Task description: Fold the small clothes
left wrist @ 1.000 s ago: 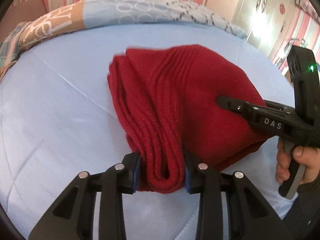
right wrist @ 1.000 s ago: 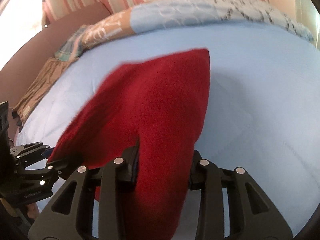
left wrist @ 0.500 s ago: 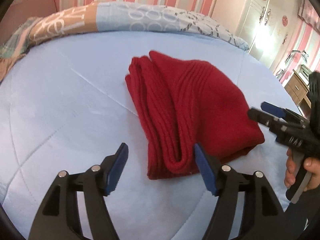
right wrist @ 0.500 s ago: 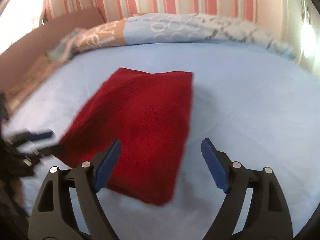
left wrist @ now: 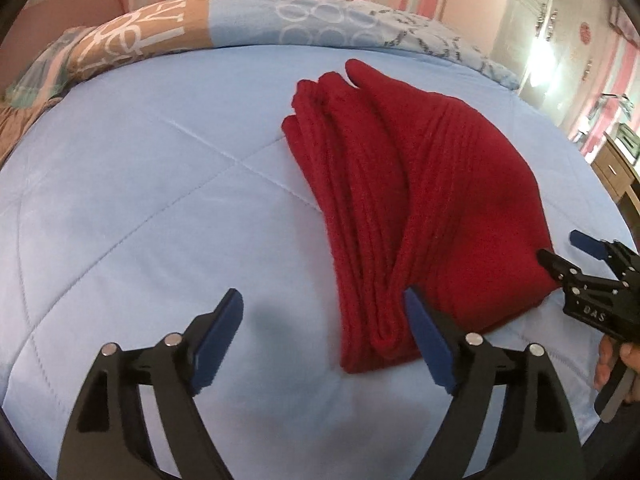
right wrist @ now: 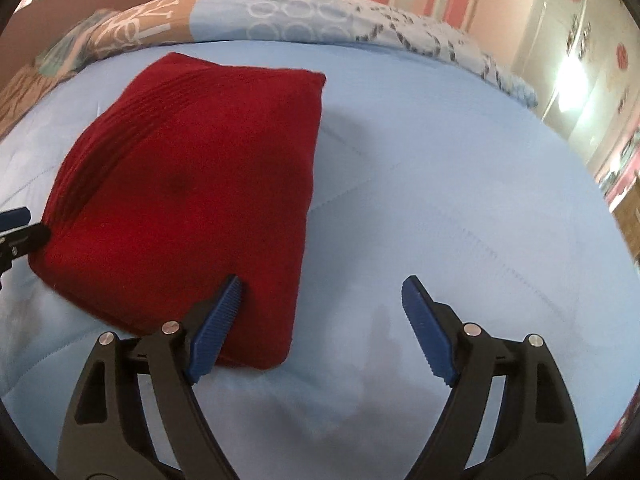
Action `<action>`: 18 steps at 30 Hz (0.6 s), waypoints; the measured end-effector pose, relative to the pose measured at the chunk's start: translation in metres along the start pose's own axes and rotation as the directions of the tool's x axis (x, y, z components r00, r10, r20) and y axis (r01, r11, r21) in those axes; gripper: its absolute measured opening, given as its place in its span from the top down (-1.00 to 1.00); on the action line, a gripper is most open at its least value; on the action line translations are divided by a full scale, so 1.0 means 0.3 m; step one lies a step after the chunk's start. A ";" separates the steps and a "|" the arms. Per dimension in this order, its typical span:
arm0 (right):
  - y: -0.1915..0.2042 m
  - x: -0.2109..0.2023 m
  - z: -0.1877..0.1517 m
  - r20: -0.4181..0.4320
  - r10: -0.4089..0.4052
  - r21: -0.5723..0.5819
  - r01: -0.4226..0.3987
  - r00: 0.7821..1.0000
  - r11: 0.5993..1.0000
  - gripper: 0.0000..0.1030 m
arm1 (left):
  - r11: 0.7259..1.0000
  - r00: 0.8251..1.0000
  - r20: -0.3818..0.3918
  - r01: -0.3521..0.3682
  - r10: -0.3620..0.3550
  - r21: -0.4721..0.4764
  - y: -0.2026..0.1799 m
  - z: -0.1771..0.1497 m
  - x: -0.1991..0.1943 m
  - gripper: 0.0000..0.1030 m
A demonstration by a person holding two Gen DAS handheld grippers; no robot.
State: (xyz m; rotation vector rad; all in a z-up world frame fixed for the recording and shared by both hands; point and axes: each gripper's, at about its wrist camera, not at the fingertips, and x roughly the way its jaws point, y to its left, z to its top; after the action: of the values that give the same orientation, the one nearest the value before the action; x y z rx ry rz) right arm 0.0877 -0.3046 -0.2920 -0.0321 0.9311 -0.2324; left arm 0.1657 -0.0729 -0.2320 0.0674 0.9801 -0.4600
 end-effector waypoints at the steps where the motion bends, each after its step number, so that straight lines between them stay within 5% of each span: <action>1: 0.001 -0.004 0.000 0.004 0.007 0.002 -0.007 1.000 1.000 -0.59 | 1.000 1.000 0.003 -0.001 0.001 0.011 0.002 0.003 0.008 -0.70; 5: 0.003 -0.093 0.025 0.062 0.069 0.012 -0.069 0.996 0.998 -0.46 | 0.999 0.999 0.051 -0.012 0.010 0.039 -0.007 0.016 -0.048 -0.69; 9: 0.030 -0.233 0.037 0.183 0.091 0.021 -0.097 0.979 0.995 -0.85 | 1.000 0.995 0.102 0.018 -0.020 0.020 -0.026 0.015 -0.139 -0.76; 12: 0.059 -0.301 0.036 0.221 0.118 0.012 -0.124 0.968 0.992 -0.89 | 1.000 0.990 0.144 -0.005 0.003 0.011 -0.035 -0.002 -0.211 -0.94; 18: 0.107 -0.361 -0.021 0.245 0.142 0.033 -0.155 0.959 0.987 -0.94 | 0.996 0.982 0.171 -0.078 0.085 -0.052 -0.022 -0.040 -0.324 -0.96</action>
State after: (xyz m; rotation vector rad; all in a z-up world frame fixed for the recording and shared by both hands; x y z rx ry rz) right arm 0.0264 -0.2500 -0.2143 0.0569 0.6802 -0.1097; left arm 0.1081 -0.0424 -0.1586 0.0260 0.8132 -0.3617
